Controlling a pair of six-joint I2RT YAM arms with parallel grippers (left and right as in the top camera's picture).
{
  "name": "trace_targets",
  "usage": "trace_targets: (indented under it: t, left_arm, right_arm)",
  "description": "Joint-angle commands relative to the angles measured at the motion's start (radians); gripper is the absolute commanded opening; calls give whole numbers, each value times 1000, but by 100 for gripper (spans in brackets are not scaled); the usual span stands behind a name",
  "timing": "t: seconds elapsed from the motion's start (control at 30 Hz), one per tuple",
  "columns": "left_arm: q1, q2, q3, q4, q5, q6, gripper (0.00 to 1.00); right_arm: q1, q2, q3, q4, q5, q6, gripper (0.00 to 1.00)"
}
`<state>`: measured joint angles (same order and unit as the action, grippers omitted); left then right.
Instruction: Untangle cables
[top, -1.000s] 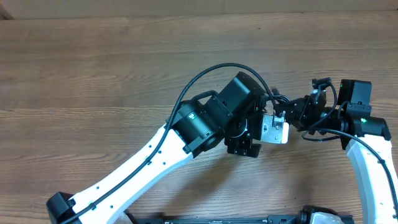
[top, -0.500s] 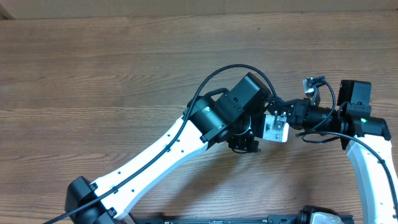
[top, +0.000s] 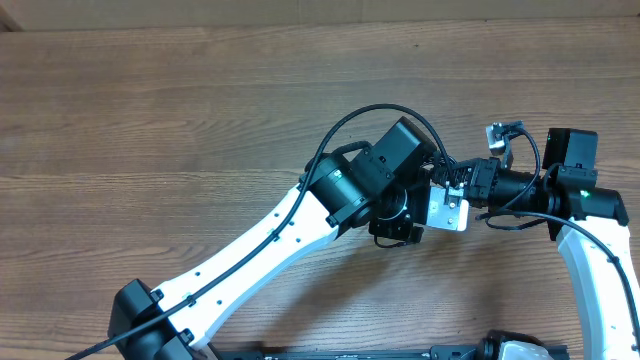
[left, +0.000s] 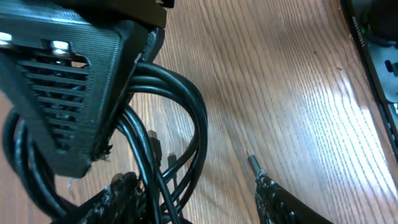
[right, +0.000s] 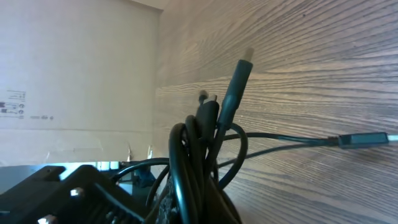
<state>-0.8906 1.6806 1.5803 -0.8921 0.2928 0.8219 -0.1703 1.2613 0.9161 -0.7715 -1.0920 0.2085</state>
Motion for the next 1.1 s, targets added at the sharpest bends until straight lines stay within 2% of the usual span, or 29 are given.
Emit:
trace_targets:
  t: [0.0, 0.1, 0.17, 0.23, 0.3, 0.4, 0.73, 0.77, 0.83, 0.87, 0.93, 1.0, 1.07]
  left_arm:
    - [-2, 19, 18, -1, 22, -22, 62]
    - [-2, 19, 18, -1, 14, -22, 64]
    - [0, 19, 18, 3, 11, -22, 61]
    - [0, 19, 18, 10, 11, -22, 47]
    - [0, 19, 18, 14, 11, -22, 24]
    - [0, 19, 18, 14, 11, -28, 4]
    - [0, 19, 18, 13, 15, -64, 6]
    - [0, 19, 18, 13, 15, -72, 21]
    - [0, 19, 17, 12, 15, -87, 38]
    - [0, 19, 16, 10, 16, -87, 44]
    - [0, 19, 11, 9, 16, -87, 51]
    - [0, 20, 10, 6, 15, -87, 51]
    - [0, 20, 10, 7, 14, -86, 39]
  right_arm:
    - [-3, -4, 0, 6, -86, 3, 4]
    - [-3, -4, 0, 6, -97, 3, 4]
    - [-3, -4, 0, 6, -105, 3, 4]
    - [-3, -4, 0, 6, -107, 3, 4]
    - [-3, -4, 0, 6, -107, 3, 4]
    - [-3, -4, 0, 6, -108, 3, 4]
    - [-3, -4, 0, 6, -127, 3, 4]
    - [-3, -4, 0, 6, -127, 3, 4]
    - [-3, -4, 0, 6, -138, 3, 4]
    - [-3, -4, 0, 6, -146, 3, 4]
    - [-3, -4, 0, 6, -165, 3, 3]
    - [-3, -4, 0, 6, -187, 3, 4]
    - [-3, -4, 0, 6, -197, 3, 4]
